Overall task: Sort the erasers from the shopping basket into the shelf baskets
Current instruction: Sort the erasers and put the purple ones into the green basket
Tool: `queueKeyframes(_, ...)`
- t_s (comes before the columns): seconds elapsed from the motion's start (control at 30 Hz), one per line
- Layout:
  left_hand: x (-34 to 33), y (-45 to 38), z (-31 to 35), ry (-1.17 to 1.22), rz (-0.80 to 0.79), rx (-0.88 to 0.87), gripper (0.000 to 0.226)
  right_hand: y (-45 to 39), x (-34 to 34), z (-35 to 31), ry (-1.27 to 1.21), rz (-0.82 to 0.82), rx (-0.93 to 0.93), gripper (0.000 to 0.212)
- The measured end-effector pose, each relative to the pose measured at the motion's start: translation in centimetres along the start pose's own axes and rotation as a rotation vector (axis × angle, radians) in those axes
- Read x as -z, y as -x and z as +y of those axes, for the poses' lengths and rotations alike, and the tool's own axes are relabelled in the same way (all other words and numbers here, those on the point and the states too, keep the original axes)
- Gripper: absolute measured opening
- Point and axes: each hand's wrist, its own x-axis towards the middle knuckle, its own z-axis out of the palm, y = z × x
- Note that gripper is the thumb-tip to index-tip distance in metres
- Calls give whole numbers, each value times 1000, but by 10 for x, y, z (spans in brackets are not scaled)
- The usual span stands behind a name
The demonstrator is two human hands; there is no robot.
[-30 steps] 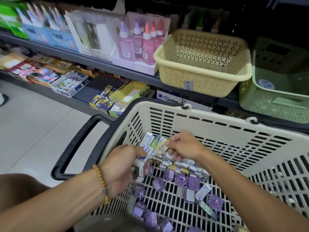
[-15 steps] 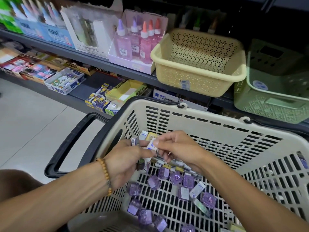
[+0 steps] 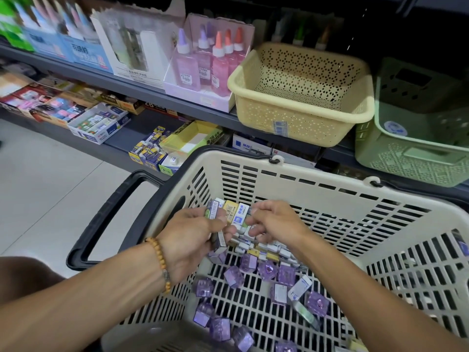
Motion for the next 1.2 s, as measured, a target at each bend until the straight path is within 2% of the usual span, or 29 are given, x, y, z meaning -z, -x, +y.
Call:
queueKeyframes(0.1, -5, 0, 2, -1, 25, -40, 9, 18, 1, -4, 77, -35, 105, 20)
queueKeyframes(0.2, -9, -3, 3, -4, 70, -78, 8, 39, -1, -11, 83, -139, 161, 34)
queueKeyframes(0.37, -15, -6, 1, -39, 62, -43, 8, 51, -11, -12, 115, -204, 175, 16)
queueKeyframes(0.5, -14, -9, -1, -71, 94, -4, 40, 50, 5, -5, -19, -141, 106, 7)
queueKeyframes(0.57, -13, -9, 0, -174, 126, -2, 34, 47, 21, 0, -81, -59, 75, 9)
queueKeyframes(0.67, -14, -5, 2, -323, 119, -16, 9, 36, 40, 7, -41, 64, 11, 10)
queueKeyframes(0.8, -17, -4, 3, -328, 51, 14, 20, 12, 37, 11, 58, 51, -78, 12)
queueKeyframes(0.97, -17, -6, 1, -357, -6, -2, 15, -12, 19, 10, -65, 57, -95, 8)
queueKeyframes(1.03, -16, -6, -1, -372, -27, -11, 24, -12, 17, 12, -54, 84, -82, 9)
queueKeyframes(1.2, -14, -7, -4, -436, -38, -38, 21, 3, 20, 13, 32, 123, 19, 16)
